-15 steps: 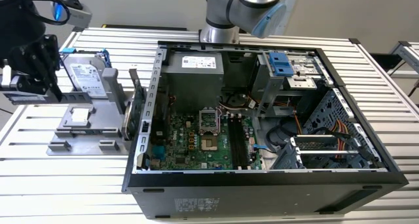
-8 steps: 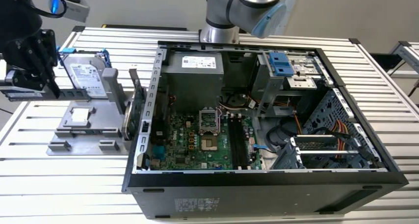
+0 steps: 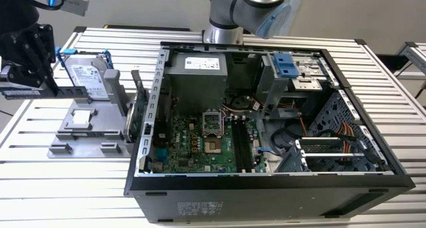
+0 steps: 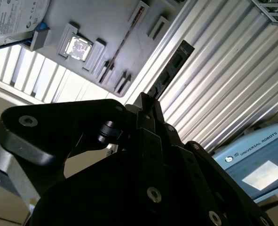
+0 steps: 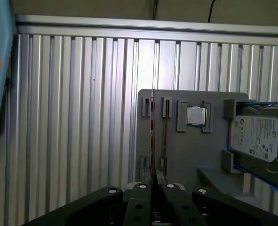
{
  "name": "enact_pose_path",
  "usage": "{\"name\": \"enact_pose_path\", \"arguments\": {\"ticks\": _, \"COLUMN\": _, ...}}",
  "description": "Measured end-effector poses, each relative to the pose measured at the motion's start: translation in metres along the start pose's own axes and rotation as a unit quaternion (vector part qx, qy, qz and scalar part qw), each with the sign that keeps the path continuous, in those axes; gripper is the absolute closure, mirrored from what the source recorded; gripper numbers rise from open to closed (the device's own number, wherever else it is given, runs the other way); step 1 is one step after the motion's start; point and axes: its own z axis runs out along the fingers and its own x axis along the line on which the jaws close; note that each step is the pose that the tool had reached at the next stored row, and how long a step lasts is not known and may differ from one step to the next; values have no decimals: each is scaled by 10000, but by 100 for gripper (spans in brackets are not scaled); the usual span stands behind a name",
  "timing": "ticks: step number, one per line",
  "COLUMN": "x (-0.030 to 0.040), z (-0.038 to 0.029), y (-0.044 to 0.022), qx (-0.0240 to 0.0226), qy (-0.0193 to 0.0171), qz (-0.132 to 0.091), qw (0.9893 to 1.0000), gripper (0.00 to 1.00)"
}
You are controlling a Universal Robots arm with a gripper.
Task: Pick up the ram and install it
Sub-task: 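Pick up the ram and move it above insertion slot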
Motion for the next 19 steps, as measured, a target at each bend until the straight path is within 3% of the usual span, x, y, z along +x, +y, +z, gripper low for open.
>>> {"name": "enact_pose_path", "arguments": {"ticks": 10, "x": 0, "z": -26, "y": 0, "qx": -1, "qy": 1, "qz": 0, "qw": 10000, "gripper": 100}}
{"name": "enact_pose_path", "arguments": {"ticks": 19, "x": 1, "z": -27, "y": -69, "qx": 0, "qy": 0, "qz": 0, "qw": 10000, "gripper": 100}}
